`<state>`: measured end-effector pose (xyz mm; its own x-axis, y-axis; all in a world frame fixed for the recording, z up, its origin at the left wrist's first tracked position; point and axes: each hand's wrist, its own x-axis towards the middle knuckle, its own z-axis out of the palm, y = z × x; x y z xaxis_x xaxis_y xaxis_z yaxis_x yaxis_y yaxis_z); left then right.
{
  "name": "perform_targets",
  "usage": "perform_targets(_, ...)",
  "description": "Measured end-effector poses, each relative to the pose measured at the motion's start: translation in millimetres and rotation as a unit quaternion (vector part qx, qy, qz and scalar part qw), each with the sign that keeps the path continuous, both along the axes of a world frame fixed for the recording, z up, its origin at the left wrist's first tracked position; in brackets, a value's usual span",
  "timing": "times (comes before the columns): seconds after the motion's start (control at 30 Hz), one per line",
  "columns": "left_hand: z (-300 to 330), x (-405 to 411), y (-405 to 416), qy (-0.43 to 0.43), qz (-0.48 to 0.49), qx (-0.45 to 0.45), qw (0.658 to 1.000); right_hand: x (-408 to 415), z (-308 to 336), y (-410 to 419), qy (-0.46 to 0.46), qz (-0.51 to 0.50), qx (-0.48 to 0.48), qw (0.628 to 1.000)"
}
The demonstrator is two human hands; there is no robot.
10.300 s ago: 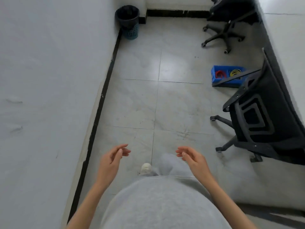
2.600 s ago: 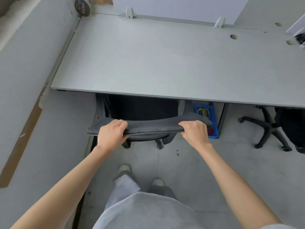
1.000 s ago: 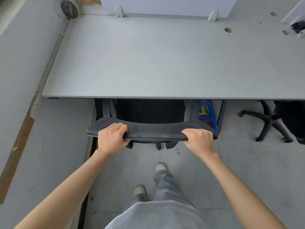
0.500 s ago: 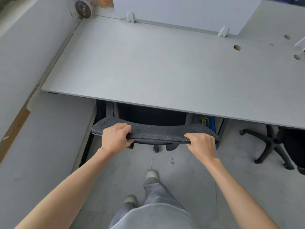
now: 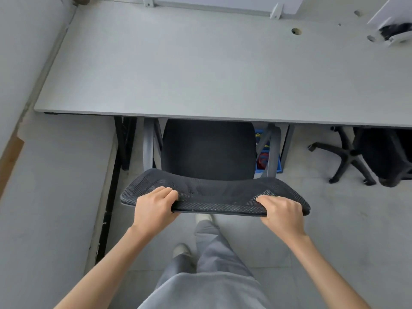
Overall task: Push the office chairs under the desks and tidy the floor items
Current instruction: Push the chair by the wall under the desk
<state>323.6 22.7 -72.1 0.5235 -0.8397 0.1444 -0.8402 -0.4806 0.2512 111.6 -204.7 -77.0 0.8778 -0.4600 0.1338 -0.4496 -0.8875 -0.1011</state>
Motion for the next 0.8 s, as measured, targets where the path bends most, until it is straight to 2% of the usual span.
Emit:
perform_targets(0.17,1,-1,-7,-0.017,-0.005,-0.009,1.000,-3,0,-10,-0.035,0.029,-0.011,0.999)
perform_targets(0.3,-1,9,-27,-0.027,0.008,-0.006,1.000,16,-3,-40,-0.019,0.019,0.006,1.000)
perform_targets(0.63,7,116,-83,-0.007,0.062,0.015,0.998,148,9,-93,0.021,0.007,-0.003,1.000)
perform_targets(0.8,9,161,-100,0.014,0.066,0.052,0.996,184,2,-105,0.034,-0.003,-0.006,0.999)
